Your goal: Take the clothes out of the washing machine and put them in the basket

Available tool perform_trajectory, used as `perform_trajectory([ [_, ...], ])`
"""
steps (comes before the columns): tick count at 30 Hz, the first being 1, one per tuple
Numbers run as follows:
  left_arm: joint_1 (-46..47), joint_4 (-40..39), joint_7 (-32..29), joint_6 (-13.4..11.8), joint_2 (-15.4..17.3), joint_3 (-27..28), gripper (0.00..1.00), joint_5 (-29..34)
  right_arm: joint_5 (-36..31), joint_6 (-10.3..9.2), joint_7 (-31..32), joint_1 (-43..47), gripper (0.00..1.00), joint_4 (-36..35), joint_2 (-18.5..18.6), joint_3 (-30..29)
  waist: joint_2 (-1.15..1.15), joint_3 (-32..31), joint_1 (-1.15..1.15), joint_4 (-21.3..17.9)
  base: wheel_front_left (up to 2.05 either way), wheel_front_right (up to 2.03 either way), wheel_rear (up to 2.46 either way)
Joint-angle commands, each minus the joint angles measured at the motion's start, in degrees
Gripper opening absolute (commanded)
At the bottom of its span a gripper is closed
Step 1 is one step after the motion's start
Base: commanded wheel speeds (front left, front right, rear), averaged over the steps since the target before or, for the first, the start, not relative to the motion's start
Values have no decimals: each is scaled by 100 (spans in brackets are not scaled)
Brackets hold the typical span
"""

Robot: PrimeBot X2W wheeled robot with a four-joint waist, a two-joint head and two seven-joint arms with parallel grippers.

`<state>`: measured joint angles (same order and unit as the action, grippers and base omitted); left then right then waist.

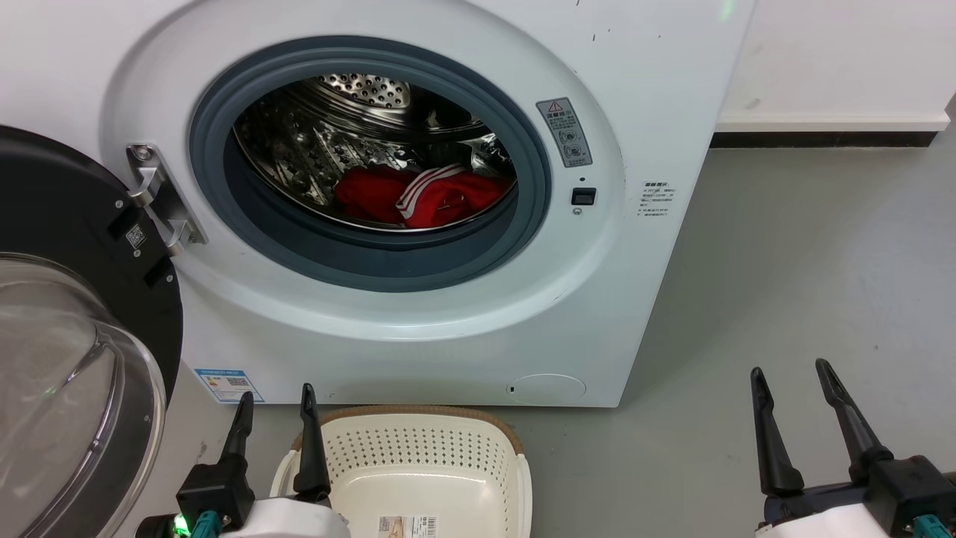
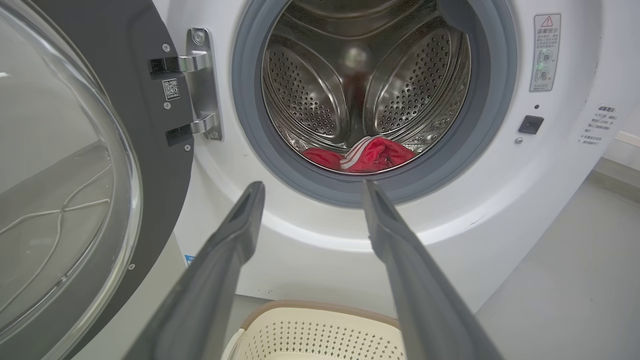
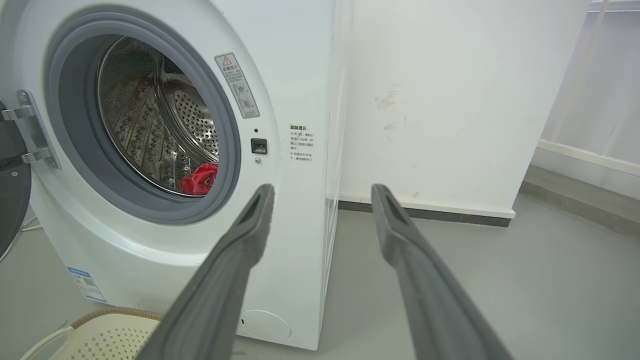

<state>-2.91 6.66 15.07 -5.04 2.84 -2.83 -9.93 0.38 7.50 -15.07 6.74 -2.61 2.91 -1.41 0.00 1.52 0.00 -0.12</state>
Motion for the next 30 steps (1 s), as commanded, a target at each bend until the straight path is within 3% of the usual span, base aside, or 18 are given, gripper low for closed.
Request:
perform_trajectory([
  [1,-10,12,16,-3,7,12,100,-12,5,-2,-16,41,100,7,-5,4,0,-4,0,1,0,0,0],
  [14,134,148,15,-27,7,-5,100,97,37,-2,-16,-18,100,-21,-5,31,0,46,0,-48,0,0,0],
  [21,811,461,16,230,8,97,100,281,18,-3,-15,-181,100,-89,-5,113,0,344,0,-181,0,0,0],
  [30,2385,1566,15,620,215,230,100,574,91,-3,-15,-538,100,-143,-7,137,0,980,0,-547,0,0,0],
])
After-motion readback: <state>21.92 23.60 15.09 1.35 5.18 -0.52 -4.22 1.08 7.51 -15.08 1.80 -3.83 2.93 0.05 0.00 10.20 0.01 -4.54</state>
